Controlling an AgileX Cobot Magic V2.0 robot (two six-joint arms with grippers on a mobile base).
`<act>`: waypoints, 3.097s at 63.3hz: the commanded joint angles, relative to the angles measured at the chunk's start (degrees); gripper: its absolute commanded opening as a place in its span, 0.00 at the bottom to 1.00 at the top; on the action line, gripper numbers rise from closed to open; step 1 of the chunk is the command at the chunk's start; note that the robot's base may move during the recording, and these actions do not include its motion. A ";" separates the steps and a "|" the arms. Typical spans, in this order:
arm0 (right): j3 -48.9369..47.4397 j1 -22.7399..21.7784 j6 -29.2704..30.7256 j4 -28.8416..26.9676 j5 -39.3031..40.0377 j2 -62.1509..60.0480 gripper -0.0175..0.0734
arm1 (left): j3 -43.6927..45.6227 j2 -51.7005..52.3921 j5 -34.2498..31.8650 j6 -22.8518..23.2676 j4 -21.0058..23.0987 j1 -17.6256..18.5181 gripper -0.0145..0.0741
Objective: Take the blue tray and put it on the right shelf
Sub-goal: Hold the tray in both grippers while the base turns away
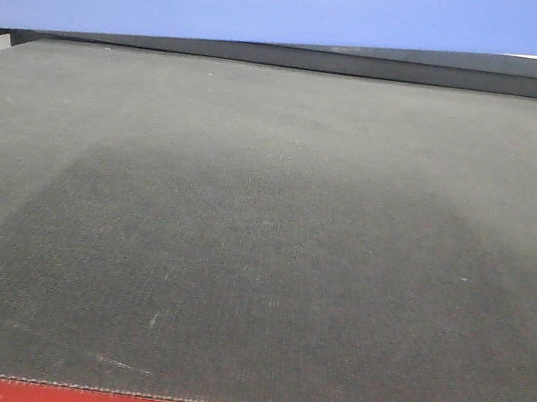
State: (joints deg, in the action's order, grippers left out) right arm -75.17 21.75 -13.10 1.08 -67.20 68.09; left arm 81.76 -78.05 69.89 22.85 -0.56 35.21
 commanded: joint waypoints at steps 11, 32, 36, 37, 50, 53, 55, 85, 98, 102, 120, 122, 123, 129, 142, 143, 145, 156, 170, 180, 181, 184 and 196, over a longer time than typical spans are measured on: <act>-2.18 0.01 2.19 3.16 2.46 -1.29 0.25 | 1.84 1.43 3.93 -1.89 -2.90 0.28 0.11; -2.18 0.01 2.19 3.16 2.46 -1.29 0.25 | 1.84 1.43 3.93 -1.89 -2.69 0.28 0.11; -2.18 0.01 2.19 3.16 2.46 -1.29 0.25 | 1.84 1.43 3.93 -1.89 -2.57 0.28 0.11; -2.18 0.01 2.19 3.16 2.46 -1.29 0.25 | 1.84 1.43 3.93 -1.89 -2.57 0.28 0.11; -2.18 0.01 2.19 3.16 2.46 -1.29 0.25 | 1.84 1.43 3.93 -1.89 -2.36 0.28 0.11; -2.18 0.01 2.19 3.16 2.46 -1.29 0.25 | 1.84 1.43 3.93 -1.89 -1.97 0.28 0.11; -2.18 0.01 2.19 3.16 2.46 -1.29 0.25 | 1.84 1.43 3.93 -1.89 -1.71 0.28 0.11; -2.18 0.01 2.19 3.16 2.25 -1.29 0.25 | 1.84 1.43 3.93 -1.89 -1.71 0.28 0.11; -2.18 0.01 2.19 3.16 2.25 -1.29 0.25 | 1.84 1.43 3.93 -1.89 -1.71 0.28 0.11; -2.18 0.01 2.19 3.16 2.25 -1.29 0.25 | 1.84 1.43 3.93 -1.89 -1.71 0.28 0.11; -2.18 0.01 2.19 3.16 2.25 -1.29 0.25 | 1.84 1.43 3.93 -1.89 -1.71 0.28 0.11; -2.18 0.01 2.19 3.16 2.25 -1.29 0.25 | 1.84 1.43 3.93 -1.89 -1.71 0.28 0.11; -2.18 0.01 2.19 3.16 2.25 -1.29 0.25 | 1.84 1.43 3.93 -1.89 -1.71 0.28 0.11; -2.18 0.01 2.19 3.16 2.25 -1.29 0.25 | 1.84 1.43 3.93 -1.89 -1.71 0.28 0.11; -2.18 0.01 2.19 3.16 2.25 -1.29 0.25 | 1.84 1.43 3.93 -1.89 -1.71 0.28 0.11; -2.18 0.01 2.19 3.16 2.25 -1.29 0.25 | 1.84 1.43 3.93 -1.89 -1.71 0.28 0.11; -2.18 0.01 2.19 3.16 2.25 -1.29 0.25 | 1.84 1.43 3.93 -1.89 -1.71 0.28 0.11; -2.18 0.01 2.19 3.16 2.25 -1.29 0.25 | 1.84 1.43 3.93 -1.89 -1.71 0.28 0.11; -2.18 0.01 2.19 3.16 2.25 -1.29 0.25 | 1.84 1.43 3.93 -1.89 -1.71 0.28 0.11; -2.18 0.01 2.19 3.16 2.19 -1.29 0.25 | 1.84 1.43 3.93 -1.89 -1.71 0.28 0.11; -2.18 0.01 2.19 3.16 2.19 -1.29 0.25 | 1.84 1.43 3.93 -1.89 -1.71 0.28 0.11; -2.18 0.01 2.19 3.16 2.19 -1.29 0.25 | 1.84 1.43 3.93 -1.89 -1.71 0.28 0.11; -2.18 0.01 2.19 3.16 2.19 -1.29 0.25 | 1.84 1.43 3.93 -1.89 -1.71 0.28 0.11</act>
State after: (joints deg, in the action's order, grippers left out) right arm -75.17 21.75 -13.10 1.48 -67.50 68.09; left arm 81.76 -78.05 70.21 22.85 0.00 35.21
